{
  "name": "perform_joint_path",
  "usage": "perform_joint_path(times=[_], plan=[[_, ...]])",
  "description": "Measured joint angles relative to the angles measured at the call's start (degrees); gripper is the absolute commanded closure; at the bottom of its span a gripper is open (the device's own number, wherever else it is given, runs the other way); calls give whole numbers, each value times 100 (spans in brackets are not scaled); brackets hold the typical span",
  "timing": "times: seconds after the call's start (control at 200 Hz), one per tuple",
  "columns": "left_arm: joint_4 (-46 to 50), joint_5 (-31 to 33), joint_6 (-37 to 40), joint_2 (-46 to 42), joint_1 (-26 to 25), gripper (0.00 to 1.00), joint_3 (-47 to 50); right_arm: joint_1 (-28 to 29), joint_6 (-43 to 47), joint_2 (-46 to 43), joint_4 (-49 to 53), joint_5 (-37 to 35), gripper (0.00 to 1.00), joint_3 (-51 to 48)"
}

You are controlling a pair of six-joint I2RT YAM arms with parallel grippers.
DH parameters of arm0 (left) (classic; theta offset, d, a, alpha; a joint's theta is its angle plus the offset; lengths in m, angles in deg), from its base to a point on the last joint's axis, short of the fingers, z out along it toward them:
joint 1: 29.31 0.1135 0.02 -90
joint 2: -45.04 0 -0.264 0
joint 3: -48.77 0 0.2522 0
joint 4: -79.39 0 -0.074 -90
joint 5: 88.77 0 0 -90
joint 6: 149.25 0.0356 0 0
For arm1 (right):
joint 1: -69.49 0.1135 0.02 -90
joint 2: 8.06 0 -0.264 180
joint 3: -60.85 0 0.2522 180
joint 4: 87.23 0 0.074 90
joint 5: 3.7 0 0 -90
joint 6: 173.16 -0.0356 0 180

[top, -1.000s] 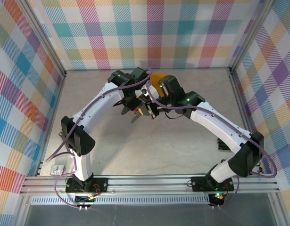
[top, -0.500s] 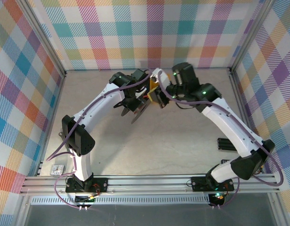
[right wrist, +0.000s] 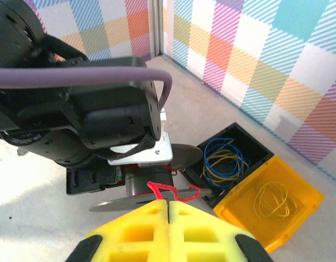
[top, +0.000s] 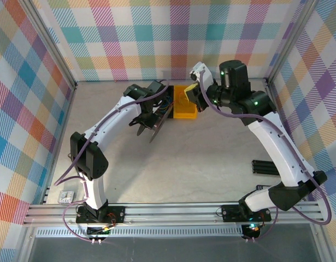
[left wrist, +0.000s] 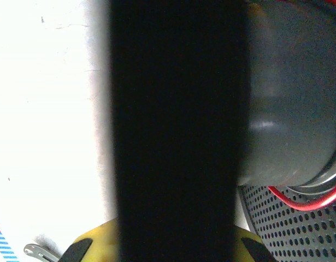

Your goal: Wrap the cables

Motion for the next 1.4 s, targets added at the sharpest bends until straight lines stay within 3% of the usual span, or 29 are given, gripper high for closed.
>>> perform_joint_path(times=[0.195, 0.32, 0.515, 0.82, 0.985, 1.2, 1.4], plan=[[68, 52, -369, 50, 219, 100, -153, -4, -509, -267, -210, 566, 100, -214], [160, 103, -686, 129, 380, 100, -555, 162, -1338, -881, -874, 966, 100, -1257], [291, 378, -1204, 166, 560, 100, -1274, 1034, -2817, -1738, -2273, 1161, 100, -2990], [-507, 319, -1770, -72, 791, 100, -1220, 1766, -4391, -1375, -4461, 957, 100, -4680], [-999, -264, -1884, -551, 1156, 100, -977, 1845, -5025, -699, -5613, 933, 100, -5431], [-1364, -1499, -1967, -1123, 1561, 100, -723, 1779, -5392, 33, -6800, 901, 100, -5720], [-2387, -3228, -2505, -1873, 2168, 100, 560, 839, -5471, 586, -7449, 1329, 100, -6013]])
